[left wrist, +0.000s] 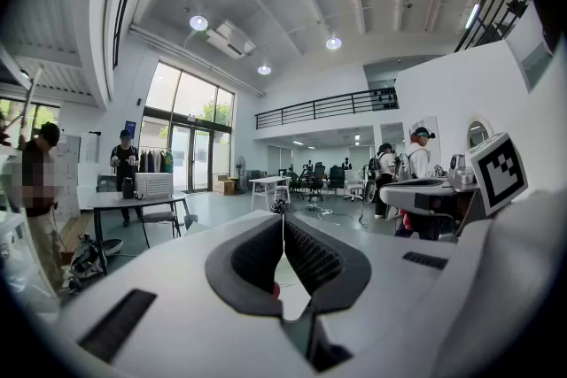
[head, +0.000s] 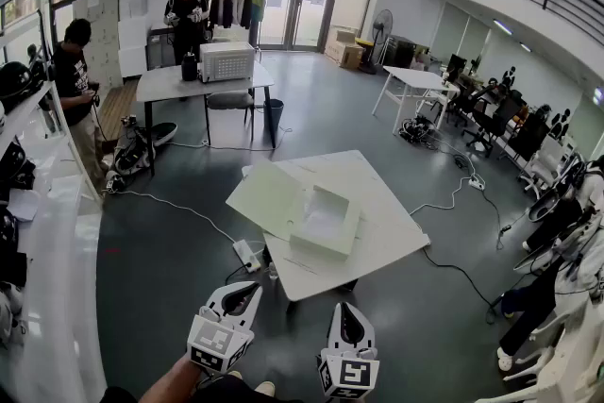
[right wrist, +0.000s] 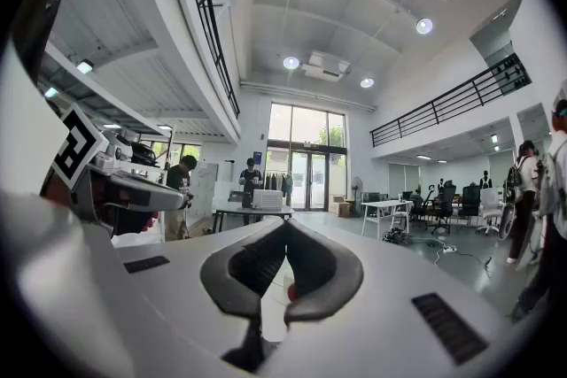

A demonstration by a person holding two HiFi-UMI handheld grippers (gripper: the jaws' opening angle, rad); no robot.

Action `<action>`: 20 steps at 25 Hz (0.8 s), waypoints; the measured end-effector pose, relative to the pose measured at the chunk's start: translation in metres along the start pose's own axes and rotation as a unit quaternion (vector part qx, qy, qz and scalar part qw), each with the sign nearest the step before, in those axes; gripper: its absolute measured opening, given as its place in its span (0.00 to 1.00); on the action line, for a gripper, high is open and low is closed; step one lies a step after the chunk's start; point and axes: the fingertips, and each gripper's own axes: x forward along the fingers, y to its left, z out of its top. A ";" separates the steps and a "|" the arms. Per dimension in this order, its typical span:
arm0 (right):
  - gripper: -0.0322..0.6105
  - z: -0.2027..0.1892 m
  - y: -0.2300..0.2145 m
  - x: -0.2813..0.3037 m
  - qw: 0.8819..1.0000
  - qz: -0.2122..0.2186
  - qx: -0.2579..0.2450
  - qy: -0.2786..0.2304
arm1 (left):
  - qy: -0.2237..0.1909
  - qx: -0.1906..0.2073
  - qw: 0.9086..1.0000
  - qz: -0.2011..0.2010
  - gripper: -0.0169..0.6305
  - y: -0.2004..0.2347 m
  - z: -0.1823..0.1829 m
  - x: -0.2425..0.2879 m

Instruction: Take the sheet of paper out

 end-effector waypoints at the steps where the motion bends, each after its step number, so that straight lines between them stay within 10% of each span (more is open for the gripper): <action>1: 0.07 -0.001 0.000 0.000 1.000 -0.001 0.002 0.000 | 0.000 0.000 1.000 0.001 0.06 0.000 -0.001 -0.001; 20: 0.07 -0.005 0.016 0.040 1.000 0.022 -0.002 -0.001 | 0.004 0.002 1.000 0.029 0.06 0.038 -0.004 0.009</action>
